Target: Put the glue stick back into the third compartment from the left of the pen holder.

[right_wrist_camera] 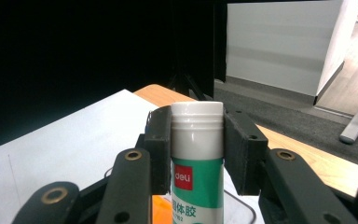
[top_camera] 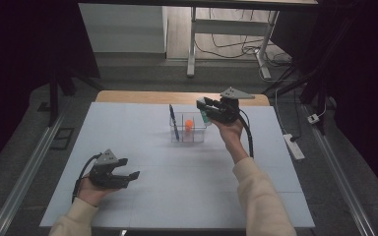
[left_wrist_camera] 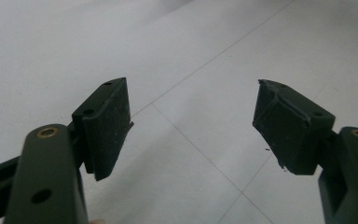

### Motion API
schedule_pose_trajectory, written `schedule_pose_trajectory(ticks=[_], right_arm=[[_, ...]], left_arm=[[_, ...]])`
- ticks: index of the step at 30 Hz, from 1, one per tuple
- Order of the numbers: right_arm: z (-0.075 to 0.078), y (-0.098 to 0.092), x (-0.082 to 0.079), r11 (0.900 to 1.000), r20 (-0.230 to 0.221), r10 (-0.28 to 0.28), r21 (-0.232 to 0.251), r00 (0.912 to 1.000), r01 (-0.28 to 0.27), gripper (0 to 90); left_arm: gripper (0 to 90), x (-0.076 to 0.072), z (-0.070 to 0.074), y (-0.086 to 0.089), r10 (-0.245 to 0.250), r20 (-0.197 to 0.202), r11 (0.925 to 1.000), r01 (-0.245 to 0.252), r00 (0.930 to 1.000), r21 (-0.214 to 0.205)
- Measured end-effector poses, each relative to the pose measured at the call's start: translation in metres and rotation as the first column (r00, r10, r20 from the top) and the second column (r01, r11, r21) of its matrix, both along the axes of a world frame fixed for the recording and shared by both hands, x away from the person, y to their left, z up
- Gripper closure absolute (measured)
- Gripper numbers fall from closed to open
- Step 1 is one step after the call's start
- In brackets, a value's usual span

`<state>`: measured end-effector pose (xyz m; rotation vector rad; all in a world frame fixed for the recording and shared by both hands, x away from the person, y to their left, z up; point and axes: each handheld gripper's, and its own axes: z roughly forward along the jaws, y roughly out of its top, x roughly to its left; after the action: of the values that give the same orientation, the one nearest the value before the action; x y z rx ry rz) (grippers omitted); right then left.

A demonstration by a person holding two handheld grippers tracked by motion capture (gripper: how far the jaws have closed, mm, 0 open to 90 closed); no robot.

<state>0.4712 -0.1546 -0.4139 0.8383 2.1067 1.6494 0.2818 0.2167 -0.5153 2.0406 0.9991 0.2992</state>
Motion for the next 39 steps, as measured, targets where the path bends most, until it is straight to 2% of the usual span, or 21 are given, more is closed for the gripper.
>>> schedule_pose_trajectory(ticks=[3,16,26,28,31,39], right_arm=[[-0.001,0.006,0.002,0.9999,-0.004,0.009,0.01,1.0,-0.009,64.1],[-0.008,0.022,0.013,0.9999,-0.001,0.01,-0.008,0.9999,-0.01,64.1],[-0.023,0.019,0.023,0.9998,-0.036,-0.012,-0.017,0.9993,0.011,63.3],[-0.025,0.019,0.024,0.9996,-0.05,-0.009,-0.025,0.9987,0.008,57.2],[-0.023,0.017,0.021,0.9995,-0.057,-0.02,-0.026,0.9982,0.018,52.0],[-0.016,0.006,0.012,0.9991,-0.083,0.005,-0.041,0.9965,-0.008,51.4]], left_arm=[[26.7,0.0,0.0,0.0,0.002,-0.001,1.0,-0.002,1.0,-0.001],[26.7,0.0,0.0,0.001,0.0,0.0,1.0,0.0,1.0,-0.005],[26.7,0.0,-0.001,0.001,-0.004,-0.003,1.0,0.003,1.0,-0.001],[26.7,0.0,-0.001,0.002,-0.003,-0.003,1.0,0.003,1.0,-0.002],[26.7,0.001,-0.001,0.002,-0.004,-0.006,1.0,0.004,1.0,-0.001],[26.7,0.0,-0.001,0.002,-0.002,-0.005,1.0,0.002,1.0,-0.001]])
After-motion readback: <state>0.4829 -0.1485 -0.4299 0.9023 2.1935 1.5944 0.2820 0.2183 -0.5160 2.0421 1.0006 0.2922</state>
